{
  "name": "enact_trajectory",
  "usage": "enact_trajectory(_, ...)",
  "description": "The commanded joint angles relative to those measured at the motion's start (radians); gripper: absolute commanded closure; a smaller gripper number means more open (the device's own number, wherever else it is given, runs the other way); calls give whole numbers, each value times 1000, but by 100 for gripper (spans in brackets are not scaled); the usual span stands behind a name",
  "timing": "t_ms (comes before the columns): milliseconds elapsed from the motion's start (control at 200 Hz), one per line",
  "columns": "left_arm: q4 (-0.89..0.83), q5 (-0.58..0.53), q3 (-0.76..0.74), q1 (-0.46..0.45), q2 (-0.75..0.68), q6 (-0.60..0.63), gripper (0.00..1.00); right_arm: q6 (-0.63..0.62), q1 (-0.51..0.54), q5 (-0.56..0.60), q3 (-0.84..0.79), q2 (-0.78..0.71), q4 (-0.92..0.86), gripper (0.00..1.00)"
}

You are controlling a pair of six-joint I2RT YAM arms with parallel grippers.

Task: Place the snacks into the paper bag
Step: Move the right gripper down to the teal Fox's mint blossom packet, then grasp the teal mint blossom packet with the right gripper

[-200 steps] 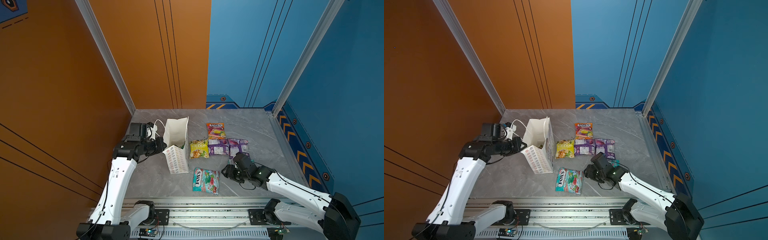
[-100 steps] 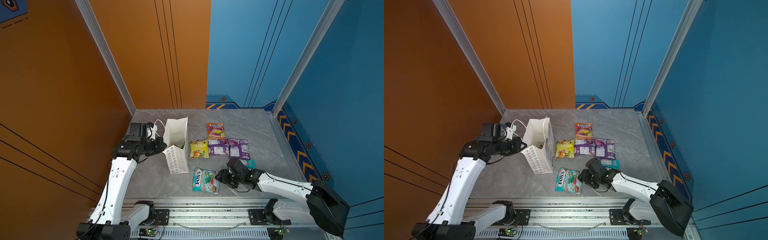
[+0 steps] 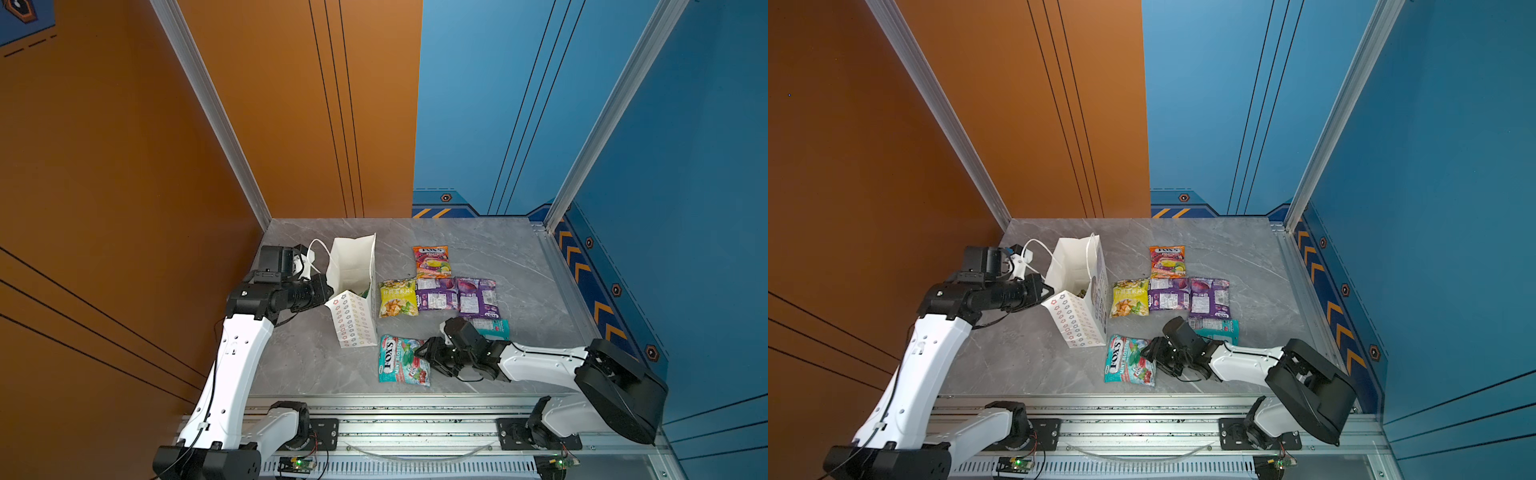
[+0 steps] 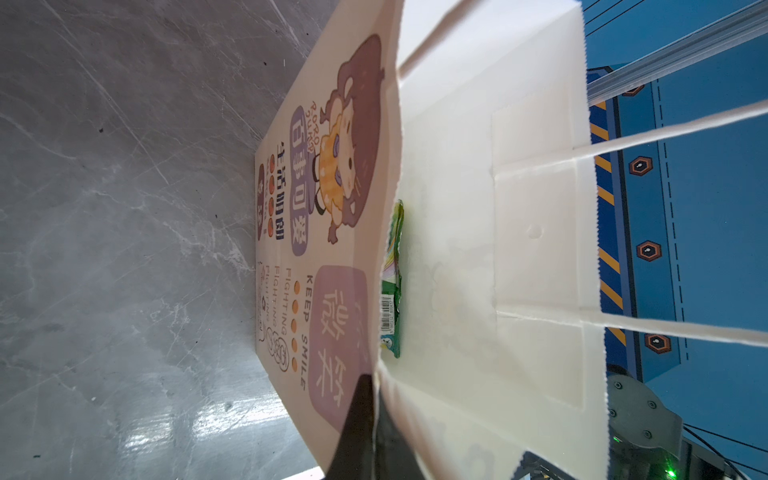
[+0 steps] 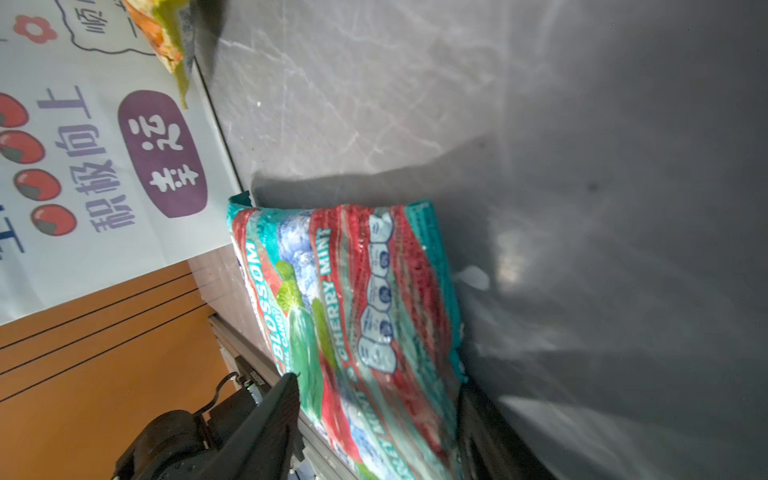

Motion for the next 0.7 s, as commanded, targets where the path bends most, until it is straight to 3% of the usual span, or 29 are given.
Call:
enact_trajectory(0, 5, 1, -10, 2, -15, 18, 95, 84, 17, -19, -32, 78, 132, 39)
enact_trajectory(255, 5, 5, -16, 2, -22, 18, 94, 131, 34, -26, -13, 164, 281, 44)
enact_trajectory(515, 4, 5, -12, 2, -14, 18, 95, 107, 27, -2, -6, 131, 236, 78)
enact_trajectory(696, 3, 5, -8, 0, -13, 16, 95, -19, 15, 47, 57, 22, 13, 92)
